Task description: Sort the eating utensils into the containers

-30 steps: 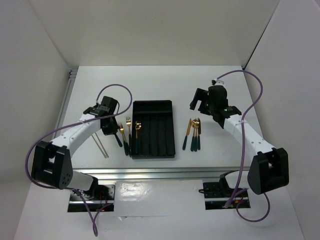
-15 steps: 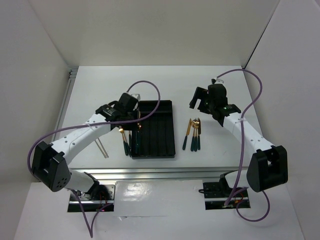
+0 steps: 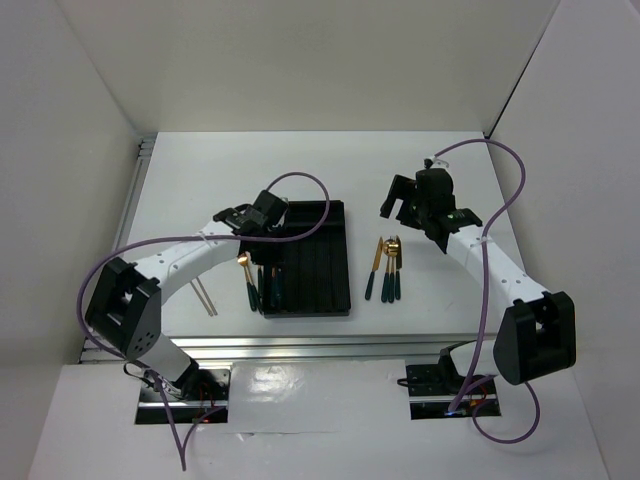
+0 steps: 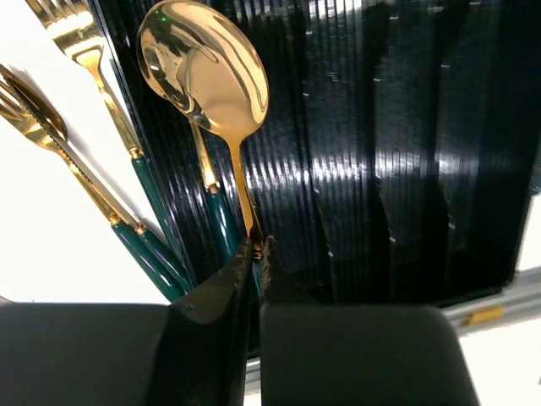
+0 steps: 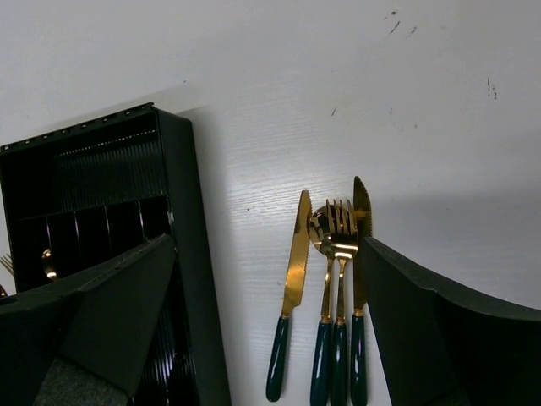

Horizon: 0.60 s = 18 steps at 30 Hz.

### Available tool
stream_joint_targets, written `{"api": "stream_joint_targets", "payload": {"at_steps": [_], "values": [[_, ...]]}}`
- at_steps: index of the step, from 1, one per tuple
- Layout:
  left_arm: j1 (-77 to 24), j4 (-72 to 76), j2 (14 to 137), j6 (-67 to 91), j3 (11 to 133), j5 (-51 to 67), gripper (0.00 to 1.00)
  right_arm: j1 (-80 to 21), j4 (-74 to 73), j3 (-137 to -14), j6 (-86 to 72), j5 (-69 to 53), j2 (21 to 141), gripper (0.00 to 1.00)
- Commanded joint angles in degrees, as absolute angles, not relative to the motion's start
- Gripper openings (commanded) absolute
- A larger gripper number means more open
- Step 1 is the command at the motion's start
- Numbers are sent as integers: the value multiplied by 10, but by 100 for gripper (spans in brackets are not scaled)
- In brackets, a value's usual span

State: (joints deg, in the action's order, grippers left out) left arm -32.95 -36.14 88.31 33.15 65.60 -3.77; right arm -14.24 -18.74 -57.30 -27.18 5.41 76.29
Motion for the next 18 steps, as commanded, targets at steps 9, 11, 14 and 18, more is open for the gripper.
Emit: {"api": "stream_joint_targets", "payload": {"at_steps": [9,11,14,18], "values": [[-330,-366,921,334,659,-81,0,-139,-192,-579,-272,70,738,97],[-330,-366,926,334,654,-81,0,-139,-192,-579,-272,70,738,97],[-330,-360,933,334,648,-86,0,-139,-192,-579,-272,70,738,97],[-330,-360,949,339,648,-86,0,-139,-192,-579,-272,70,738,97]]}}
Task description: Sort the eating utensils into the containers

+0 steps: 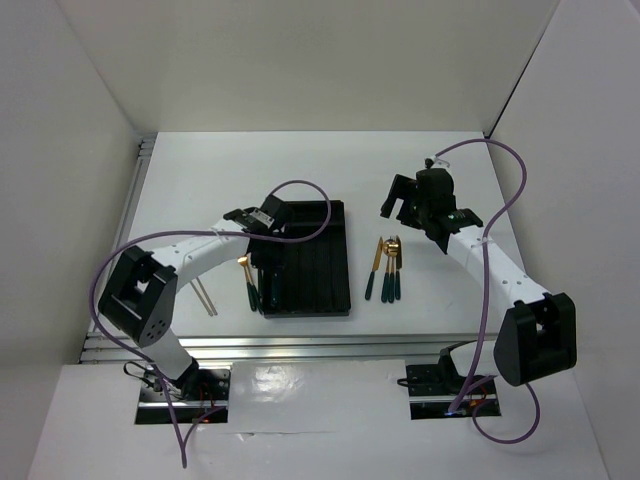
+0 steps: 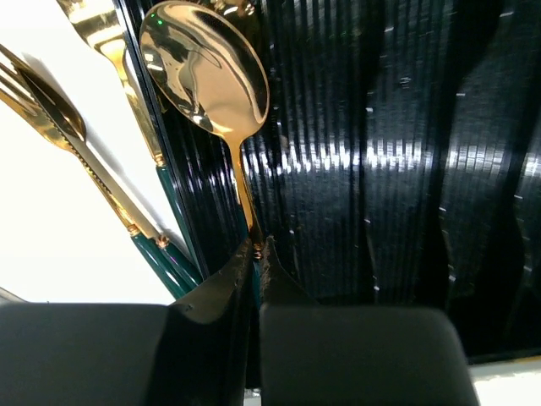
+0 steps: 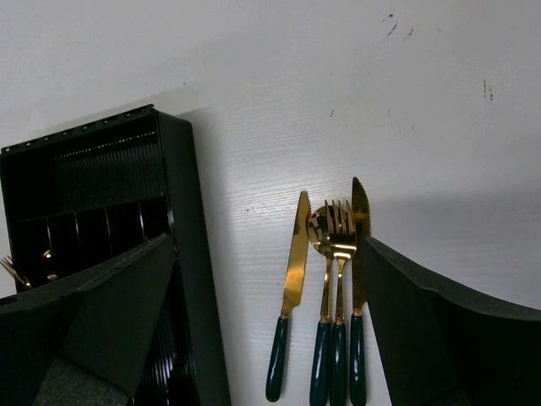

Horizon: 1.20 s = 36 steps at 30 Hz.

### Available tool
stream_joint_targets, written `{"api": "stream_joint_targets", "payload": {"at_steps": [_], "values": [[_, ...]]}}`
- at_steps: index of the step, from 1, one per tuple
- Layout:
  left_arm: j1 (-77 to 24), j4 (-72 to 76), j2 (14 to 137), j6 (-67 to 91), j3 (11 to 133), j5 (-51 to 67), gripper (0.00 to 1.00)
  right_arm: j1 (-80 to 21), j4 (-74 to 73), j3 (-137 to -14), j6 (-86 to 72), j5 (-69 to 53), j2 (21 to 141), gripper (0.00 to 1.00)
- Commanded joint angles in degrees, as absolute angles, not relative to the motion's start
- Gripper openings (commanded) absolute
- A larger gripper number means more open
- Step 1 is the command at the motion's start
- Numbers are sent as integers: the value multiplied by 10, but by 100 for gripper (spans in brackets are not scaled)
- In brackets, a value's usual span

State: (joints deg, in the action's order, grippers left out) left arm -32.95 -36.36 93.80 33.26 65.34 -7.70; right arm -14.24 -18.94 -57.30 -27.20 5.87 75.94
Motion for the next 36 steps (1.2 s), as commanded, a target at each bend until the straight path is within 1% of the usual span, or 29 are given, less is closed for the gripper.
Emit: {"api": "stream_joint_targets", "payload": {"at_steps": [1,4,7,11,14,17,21,22,25,26,32,33,35,36], "values": [[-330,-366,957,339,648,-91,0,-139,-192,-579,-272,70,738,97],[-330,-372,962,333,653,-91,0,-139,-192,-579,-272,70,738,97],[-330,-372,968,333,658,-104,2,-139,-192,-579,-272,70,738,97],[-330,-377,973,328,658,-104,10,-139,-192,-579,-266,70,738,97],[-330,-377,968,328,658,-104,20,-139,-192,-579,-266,70,738,97],[-330,-377,962,328,658,-98,27,-139,-192,-579,-266,70,738,97],[-330,-377,944,328,671,-98,35,-139,-192,-579,-266,70,738,97],[-330,-377,936,328,671,-98,35,-139,-192,-579,-266,65,738,97],[-330,-388,928,328,695,-98,41,-139,-192,-579,-266,65,738,97],[-330,-395,913,328,711,-92,41,-139,-192,-579,-266,65,738,97],[-330,-376,843,323,742,-49,49,-139,-192,-585,-266,55,738,97],[-330,-369,816,323,735,-49,49,-139,-192,-585,-266,54,738,97],[-330,-341,786,316,717,-34,53,-139,-192,-585,-266,48,738,97],[-330,-331,768,316,694,-34,57,-139,-192,-591,-266,43,738,97]]}}
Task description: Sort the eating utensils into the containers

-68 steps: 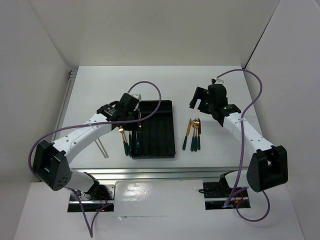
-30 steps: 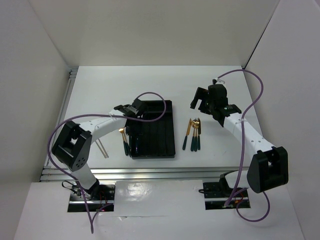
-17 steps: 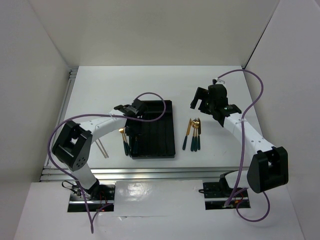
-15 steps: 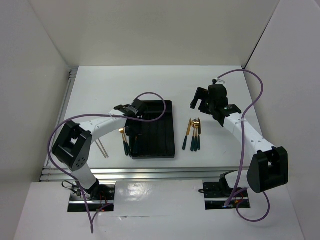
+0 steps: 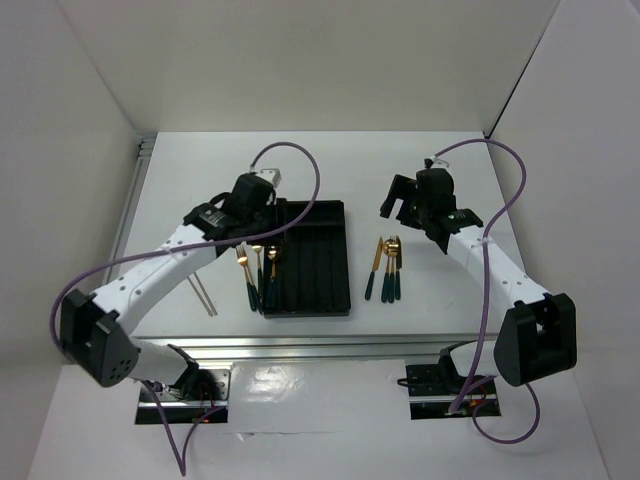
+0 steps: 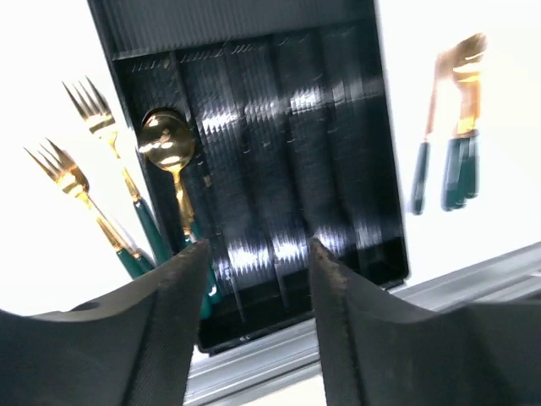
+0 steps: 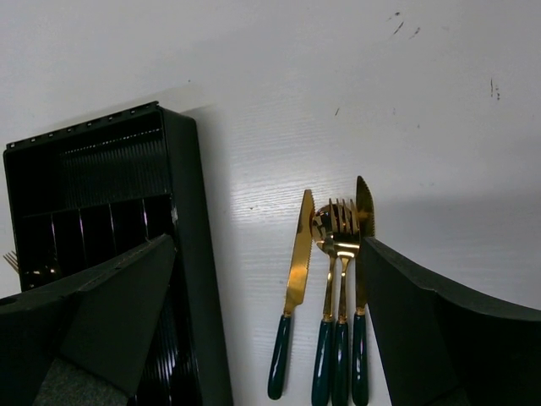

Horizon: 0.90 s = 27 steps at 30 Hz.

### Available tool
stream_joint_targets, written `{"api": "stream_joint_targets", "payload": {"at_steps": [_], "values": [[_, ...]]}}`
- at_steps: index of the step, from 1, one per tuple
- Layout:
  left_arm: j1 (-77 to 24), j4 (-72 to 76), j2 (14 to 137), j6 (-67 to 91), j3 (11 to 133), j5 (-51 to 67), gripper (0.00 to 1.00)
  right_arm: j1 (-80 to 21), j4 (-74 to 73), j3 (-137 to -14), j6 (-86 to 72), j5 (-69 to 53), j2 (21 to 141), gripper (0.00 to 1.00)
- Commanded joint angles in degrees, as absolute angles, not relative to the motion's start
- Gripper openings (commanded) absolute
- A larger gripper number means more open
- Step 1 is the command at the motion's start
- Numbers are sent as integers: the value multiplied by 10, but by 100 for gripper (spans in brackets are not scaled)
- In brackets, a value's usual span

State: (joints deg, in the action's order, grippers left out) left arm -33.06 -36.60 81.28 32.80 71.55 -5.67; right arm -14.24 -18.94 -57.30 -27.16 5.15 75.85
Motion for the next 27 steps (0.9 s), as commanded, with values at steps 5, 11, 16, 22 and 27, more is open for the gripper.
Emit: {"api": "stream_joint_targets", "payload": {"at_steps": [5,11,16,22,27], "values": [[-319,-334,676,331,653,-78,71,-139,-185,-591,-266,29,738,97],[-253,-354,631,371,586,-90,100,-139,-180,-596,-266,12,751,100],[-205,-332,619,390,540,-70,100,-139,-185,-601,-266,7,756,100],[-186,-311,637,396,526,-76,100,-139,-185,-601,-266,7,756,100],[-163,-288,645,396,498,-54,100,-139,-196,-601,-266,7,751,100]]}}
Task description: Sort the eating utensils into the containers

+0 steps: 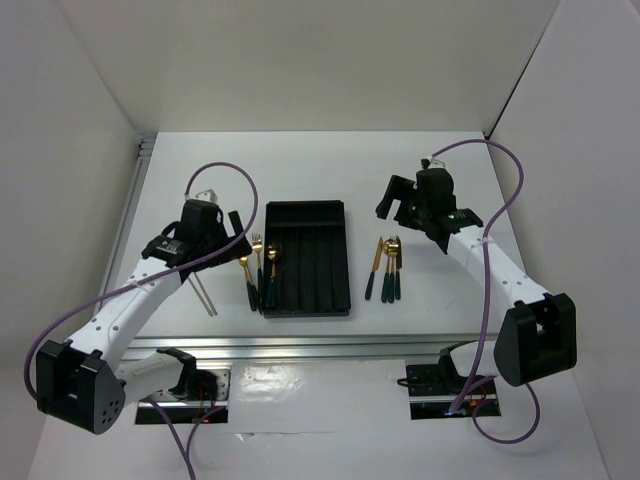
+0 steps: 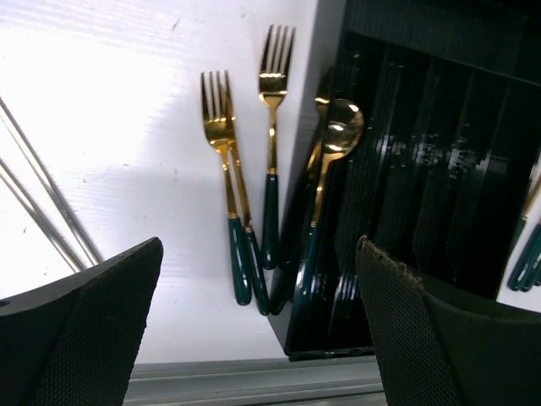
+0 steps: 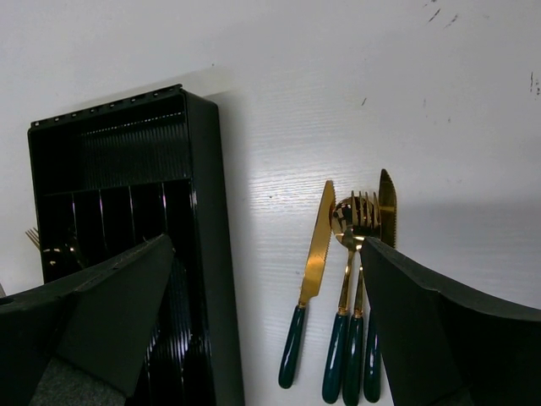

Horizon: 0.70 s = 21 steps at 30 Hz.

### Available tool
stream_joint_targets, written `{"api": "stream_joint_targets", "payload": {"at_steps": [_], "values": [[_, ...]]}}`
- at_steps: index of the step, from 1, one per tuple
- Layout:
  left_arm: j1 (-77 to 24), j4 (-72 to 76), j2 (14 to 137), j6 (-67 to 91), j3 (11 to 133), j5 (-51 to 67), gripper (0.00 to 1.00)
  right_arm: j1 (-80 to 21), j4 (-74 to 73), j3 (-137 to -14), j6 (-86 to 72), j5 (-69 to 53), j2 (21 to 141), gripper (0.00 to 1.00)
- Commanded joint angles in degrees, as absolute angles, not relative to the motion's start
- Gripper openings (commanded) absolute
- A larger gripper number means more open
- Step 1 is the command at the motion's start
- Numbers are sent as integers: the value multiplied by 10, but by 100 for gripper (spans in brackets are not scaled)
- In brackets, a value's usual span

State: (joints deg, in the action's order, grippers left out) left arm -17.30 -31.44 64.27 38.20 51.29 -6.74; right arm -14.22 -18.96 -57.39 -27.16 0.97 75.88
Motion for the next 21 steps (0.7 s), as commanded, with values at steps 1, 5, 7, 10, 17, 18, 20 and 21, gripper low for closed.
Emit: {"api": "stream_joint_targets", "payload": {"at_steps": [1,5,7,10,17,18,20,21], "values": [[-158,-288,645,396,497,-54,100,-139,-196,-601,-266,7,751,100],[-153,-301,662,402,497,-69,100,-139,-196,-596,-266,13,745,100],[-153,-301,667,402,503,-62,100,-139,-196,-596,-266,8,745,100],[-153,-307,672,402,503,-62,100,-139,-191,-596,-266,2,751,100],[-153,-312,665,415,482,-74,100,-139,-172,-583,-266,2,751,100],[-153,-312,665,415,476,-74,100,-139,-172,-583,-266,2,756,100],[-153,-306,665,422,466,-74,98,-139,-172,-583,-261,2,756,100],[-153,-306,671,428,457,-74,97,-139,-172,-577,-261,2,756,100]]}}
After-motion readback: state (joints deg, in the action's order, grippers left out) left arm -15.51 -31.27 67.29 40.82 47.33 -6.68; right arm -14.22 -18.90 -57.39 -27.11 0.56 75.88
